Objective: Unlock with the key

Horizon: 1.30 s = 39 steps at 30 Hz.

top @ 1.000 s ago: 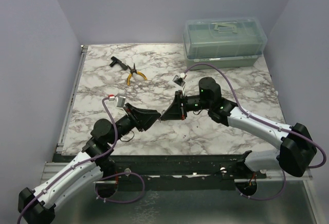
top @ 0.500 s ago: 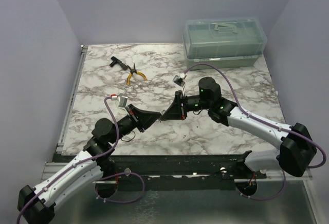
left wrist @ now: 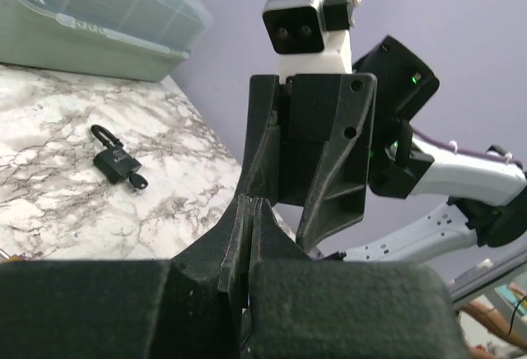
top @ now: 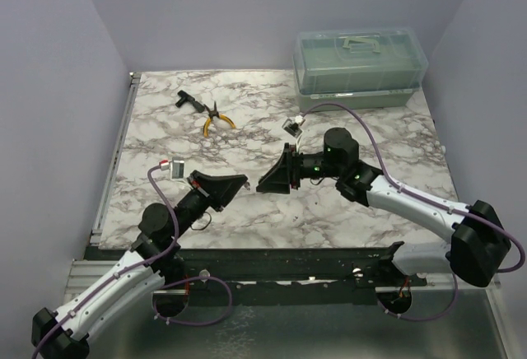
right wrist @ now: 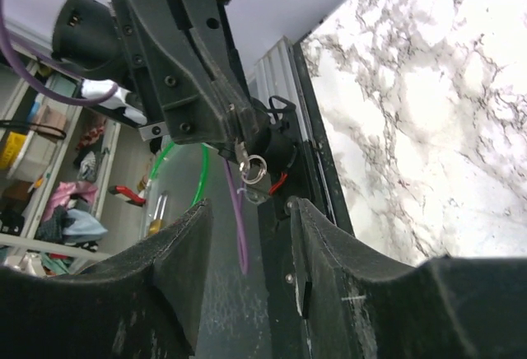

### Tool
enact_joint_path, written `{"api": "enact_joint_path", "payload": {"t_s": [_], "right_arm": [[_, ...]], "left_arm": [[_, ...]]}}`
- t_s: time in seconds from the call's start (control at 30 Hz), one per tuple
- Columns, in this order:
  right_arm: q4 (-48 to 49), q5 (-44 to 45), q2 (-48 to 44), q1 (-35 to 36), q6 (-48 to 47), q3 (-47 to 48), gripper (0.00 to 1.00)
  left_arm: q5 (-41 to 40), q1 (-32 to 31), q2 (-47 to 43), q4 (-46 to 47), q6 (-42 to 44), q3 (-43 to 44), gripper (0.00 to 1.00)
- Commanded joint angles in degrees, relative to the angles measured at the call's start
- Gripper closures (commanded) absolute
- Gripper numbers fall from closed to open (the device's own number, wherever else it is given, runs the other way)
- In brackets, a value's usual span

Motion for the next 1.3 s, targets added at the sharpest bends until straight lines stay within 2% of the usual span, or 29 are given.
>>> {"api": "enact_joint_path", "payload": {"t_s": [0.0,0.43,1.27], "right_arm": [[10.5,2.4,-1.3,0.2,5.1,-2.6,0.52],[16.6,6.4,0.9,0.2,7.5,-1.7,0.54],[29.0,1.4,8.4,0.3,15.3,-0.9,0.66]], "left_arm": [[-4.6,0.0,-0.8,4.3,-2.5,-1.4,1.0],[-5.2,0.0,1.7,10.9,-5.4,-3.3,1.0],[-9.0,0.0,4.2,17.1,-6.3,-5.2,1.0]]}}
